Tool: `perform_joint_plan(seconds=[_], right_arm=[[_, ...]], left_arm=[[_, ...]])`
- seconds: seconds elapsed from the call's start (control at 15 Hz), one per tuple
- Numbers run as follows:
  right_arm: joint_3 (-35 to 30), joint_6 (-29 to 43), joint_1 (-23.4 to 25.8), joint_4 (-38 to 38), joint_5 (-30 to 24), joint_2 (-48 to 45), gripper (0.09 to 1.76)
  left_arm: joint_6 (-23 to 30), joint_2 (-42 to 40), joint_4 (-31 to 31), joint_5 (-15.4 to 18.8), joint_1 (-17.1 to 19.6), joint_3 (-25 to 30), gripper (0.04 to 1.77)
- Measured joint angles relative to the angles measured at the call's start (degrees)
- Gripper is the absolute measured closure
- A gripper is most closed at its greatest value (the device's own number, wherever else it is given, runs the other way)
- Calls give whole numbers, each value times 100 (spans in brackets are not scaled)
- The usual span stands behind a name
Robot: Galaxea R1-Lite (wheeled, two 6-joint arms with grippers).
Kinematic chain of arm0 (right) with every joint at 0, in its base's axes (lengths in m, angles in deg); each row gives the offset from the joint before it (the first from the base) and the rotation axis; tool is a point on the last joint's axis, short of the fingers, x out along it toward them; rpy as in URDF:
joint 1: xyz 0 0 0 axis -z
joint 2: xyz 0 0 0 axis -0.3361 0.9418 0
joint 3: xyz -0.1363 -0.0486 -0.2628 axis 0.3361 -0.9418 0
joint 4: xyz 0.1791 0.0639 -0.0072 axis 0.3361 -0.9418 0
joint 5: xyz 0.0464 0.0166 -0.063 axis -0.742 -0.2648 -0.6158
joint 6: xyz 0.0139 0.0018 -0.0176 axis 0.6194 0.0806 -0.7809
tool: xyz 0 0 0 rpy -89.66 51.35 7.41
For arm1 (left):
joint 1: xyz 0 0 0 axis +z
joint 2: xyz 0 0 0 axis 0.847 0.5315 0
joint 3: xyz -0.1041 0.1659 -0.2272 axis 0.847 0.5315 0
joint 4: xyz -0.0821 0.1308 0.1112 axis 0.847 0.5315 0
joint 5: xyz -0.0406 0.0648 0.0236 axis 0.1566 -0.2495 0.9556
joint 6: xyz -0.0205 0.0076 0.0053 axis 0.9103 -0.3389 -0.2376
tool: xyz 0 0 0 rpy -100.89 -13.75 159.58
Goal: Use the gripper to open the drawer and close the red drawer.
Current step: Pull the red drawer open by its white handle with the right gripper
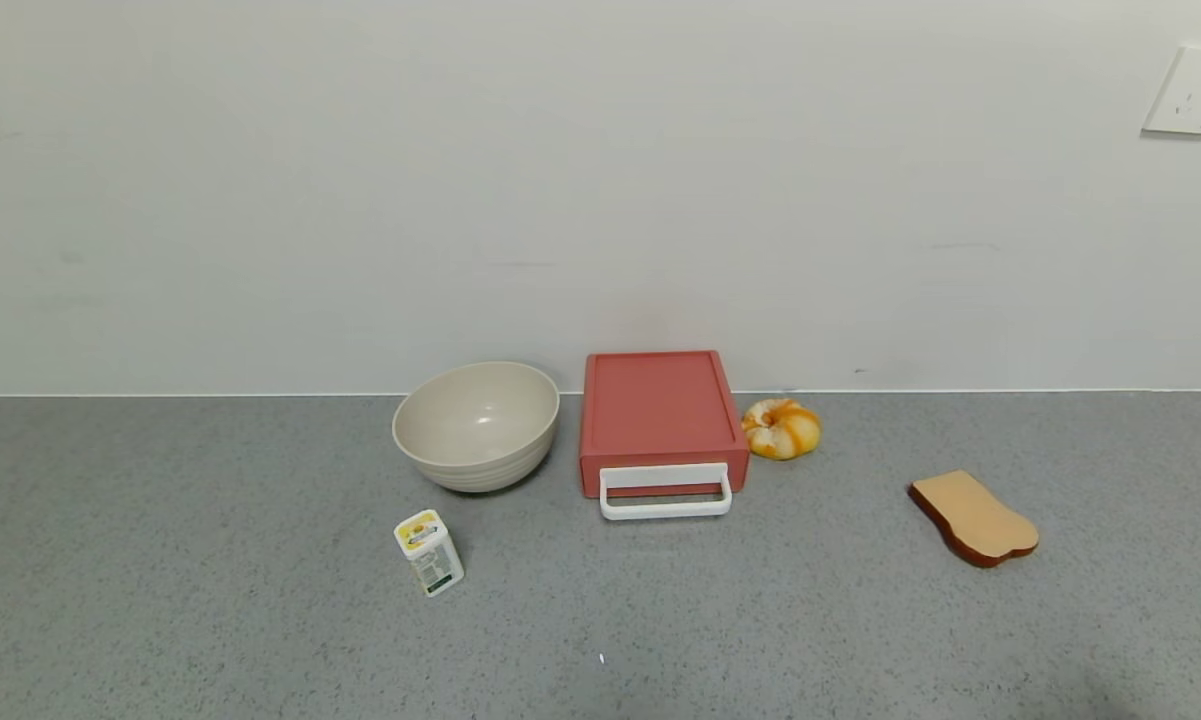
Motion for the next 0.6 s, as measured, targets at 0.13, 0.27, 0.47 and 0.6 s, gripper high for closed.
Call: perform_joint_plan(seconds=[0.13,0.27,0.47,0.6], right_arm=[[524,0,-22,-6,-289,858,14],[1042,11,-149,-28,-507,1783,14],[1736,52,-540,-45,-610,3138,14],[2222,191,-894,-61,-625,3975,14]], left_arm=[[1,0,10,0,0,0,9],[9,0,28,0,0,0,9],[9,0,37,0,0,-6,9],[15,0,39,2,0,-9,9]])
